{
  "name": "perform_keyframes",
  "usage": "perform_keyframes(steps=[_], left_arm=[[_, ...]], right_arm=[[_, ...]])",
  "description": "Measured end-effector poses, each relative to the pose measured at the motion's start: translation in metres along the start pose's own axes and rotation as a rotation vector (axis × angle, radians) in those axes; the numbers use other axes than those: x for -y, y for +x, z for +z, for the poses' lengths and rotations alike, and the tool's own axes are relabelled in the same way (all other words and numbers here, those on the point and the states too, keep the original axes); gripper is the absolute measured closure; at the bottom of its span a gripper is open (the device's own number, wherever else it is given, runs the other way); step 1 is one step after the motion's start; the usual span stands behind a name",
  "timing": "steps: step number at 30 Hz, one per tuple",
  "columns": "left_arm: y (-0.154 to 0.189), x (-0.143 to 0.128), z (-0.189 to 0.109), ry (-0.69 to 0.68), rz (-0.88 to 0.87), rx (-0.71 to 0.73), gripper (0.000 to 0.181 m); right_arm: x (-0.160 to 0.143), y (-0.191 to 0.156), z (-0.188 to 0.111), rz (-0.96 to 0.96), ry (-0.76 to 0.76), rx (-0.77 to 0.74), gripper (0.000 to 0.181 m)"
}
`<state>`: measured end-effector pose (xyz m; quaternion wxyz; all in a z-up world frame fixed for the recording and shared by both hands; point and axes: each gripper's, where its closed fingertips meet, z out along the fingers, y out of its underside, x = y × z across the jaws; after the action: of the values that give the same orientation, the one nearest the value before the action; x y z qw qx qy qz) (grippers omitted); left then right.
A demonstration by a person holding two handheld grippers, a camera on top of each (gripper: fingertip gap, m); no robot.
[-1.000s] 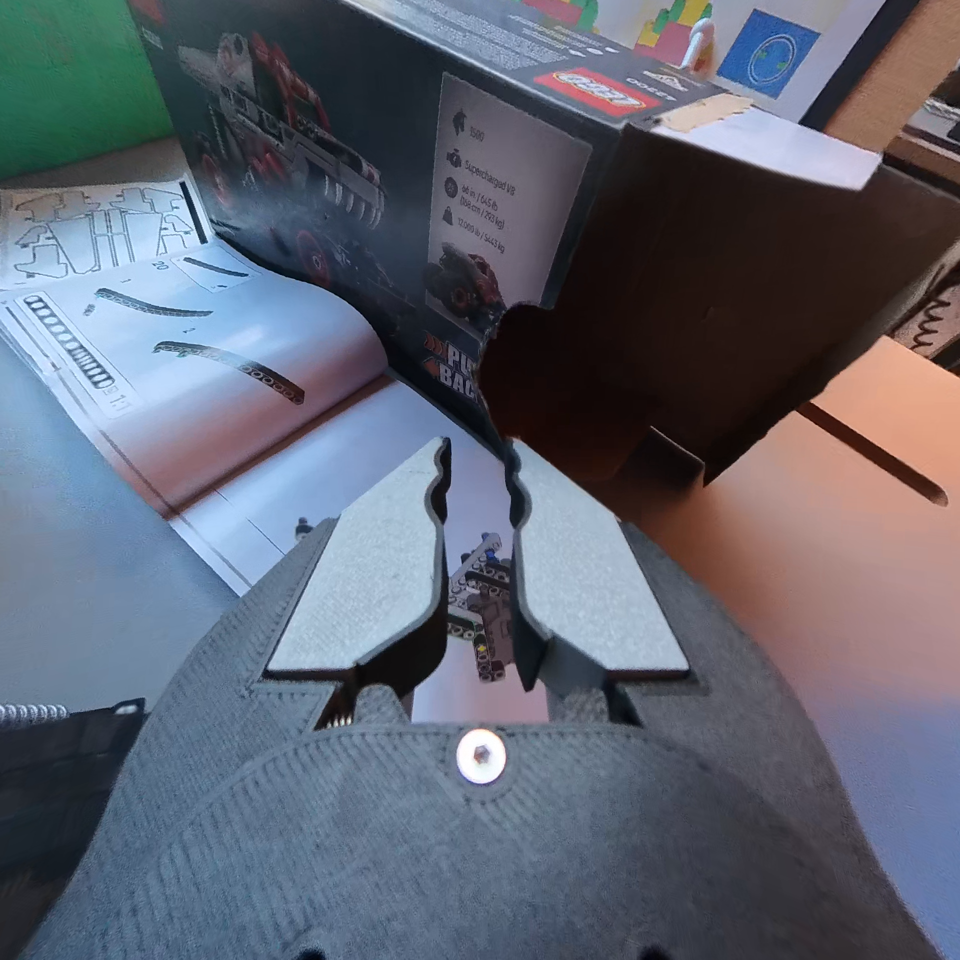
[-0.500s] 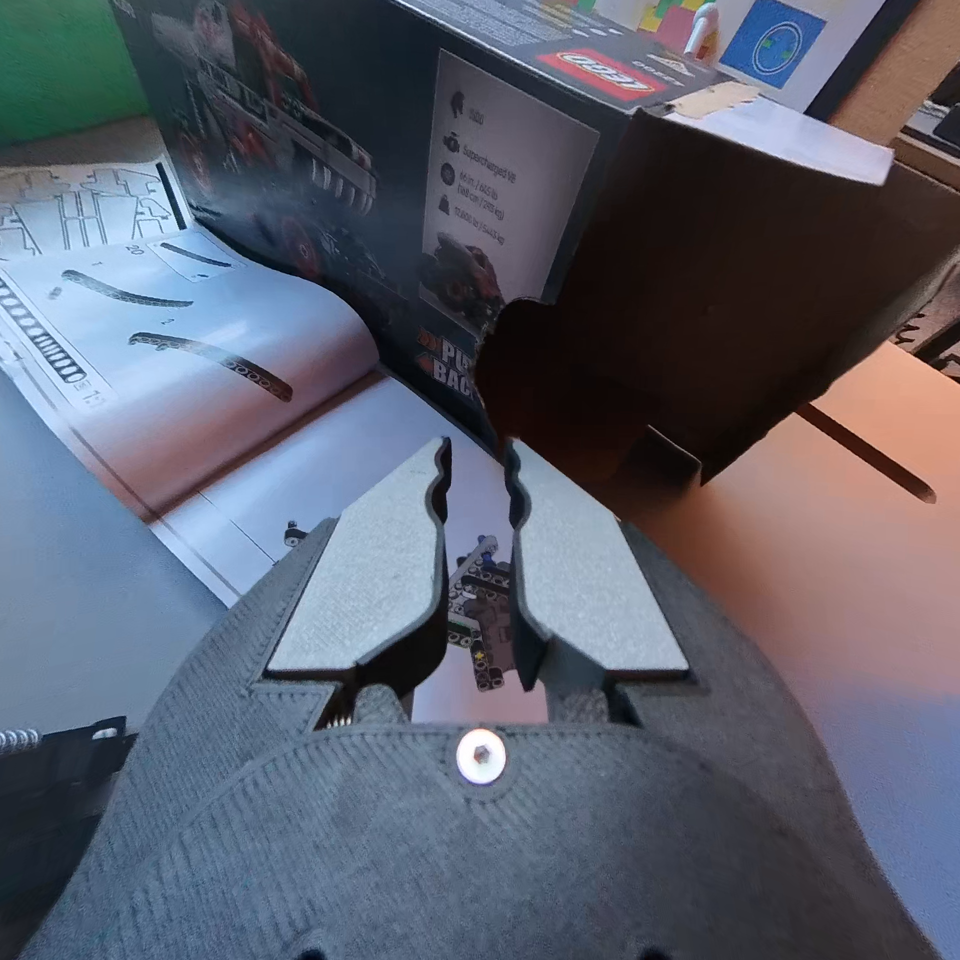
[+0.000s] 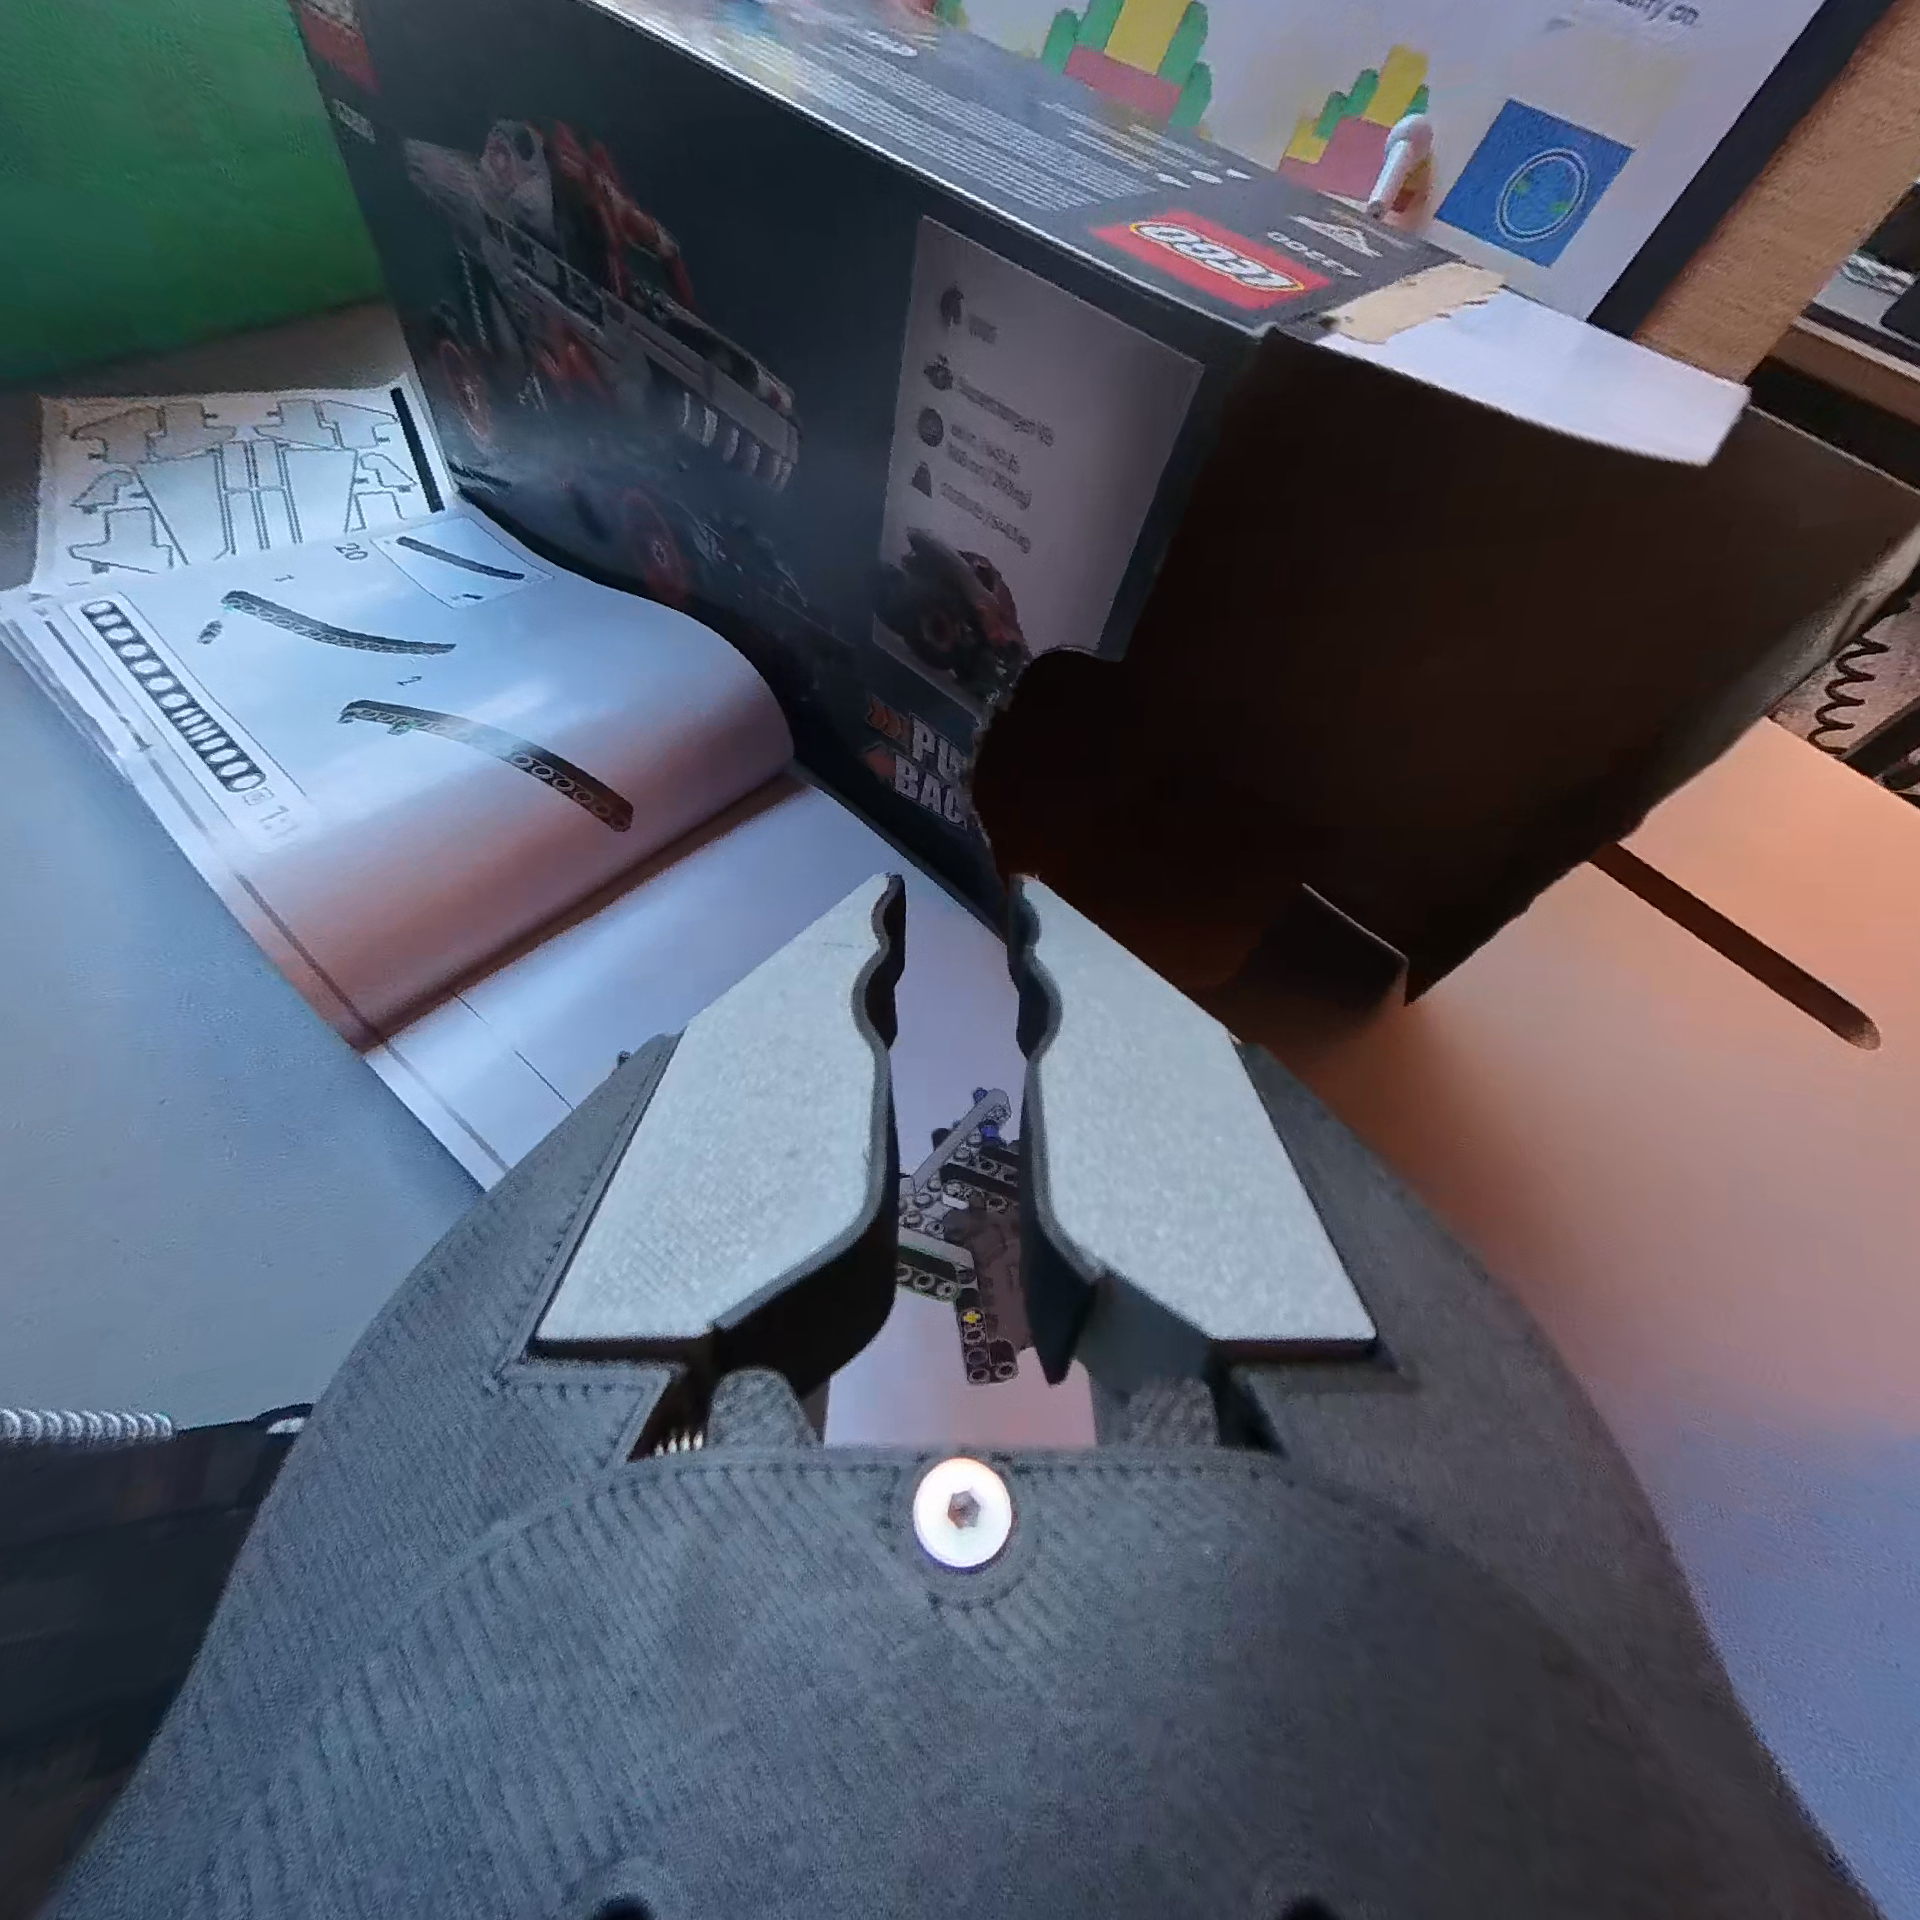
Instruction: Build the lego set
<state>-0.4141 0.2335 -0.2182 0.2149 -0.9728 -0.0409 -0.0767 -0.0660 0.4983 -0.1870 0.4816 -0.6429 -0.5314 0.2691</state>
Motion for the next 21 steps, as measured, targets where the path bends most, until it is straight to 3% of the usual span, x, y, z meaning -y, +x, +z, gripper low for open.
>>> perform_keyframes(steps=[3,5,7,8,10,21], left_arm=[[0.003,0.003,0.001,0.005,-0.015,0.009,0.168],[0.007,0.004,0.007,-0.021,-0.017,0.004,0.152],[0.002,0.001,0.016,-0.062,-0.001,0.050,0.150],[0.001,-0.002,0.021,-0.083,0.005,0.060,0.150],[-0.002,-0.001,0.024,-0.087,0.026,0.084,0.169],[-0.002,0.012,-0.013,0.037,0.052,0.078,0.175]], right_arm=[[0.000,-0.002,0.001,-0.012,-0.005,0.004,0.164],[-0.001,-0.003,0.001,-0.018,-0.011,0.002,0.165],[-0.002,-0.002,0.001,-0.028,-0.016,-0.007,0.165],[-0.002,-0.002,0.001,-0.033,-0.016,-0.011,0.165],[-0.001,-0.001,-0.001,-0.038,-0.012,-0.017,0.166],[-0.007,-0.003,0.004,-0.033,-0.037,0.001,0.168]])
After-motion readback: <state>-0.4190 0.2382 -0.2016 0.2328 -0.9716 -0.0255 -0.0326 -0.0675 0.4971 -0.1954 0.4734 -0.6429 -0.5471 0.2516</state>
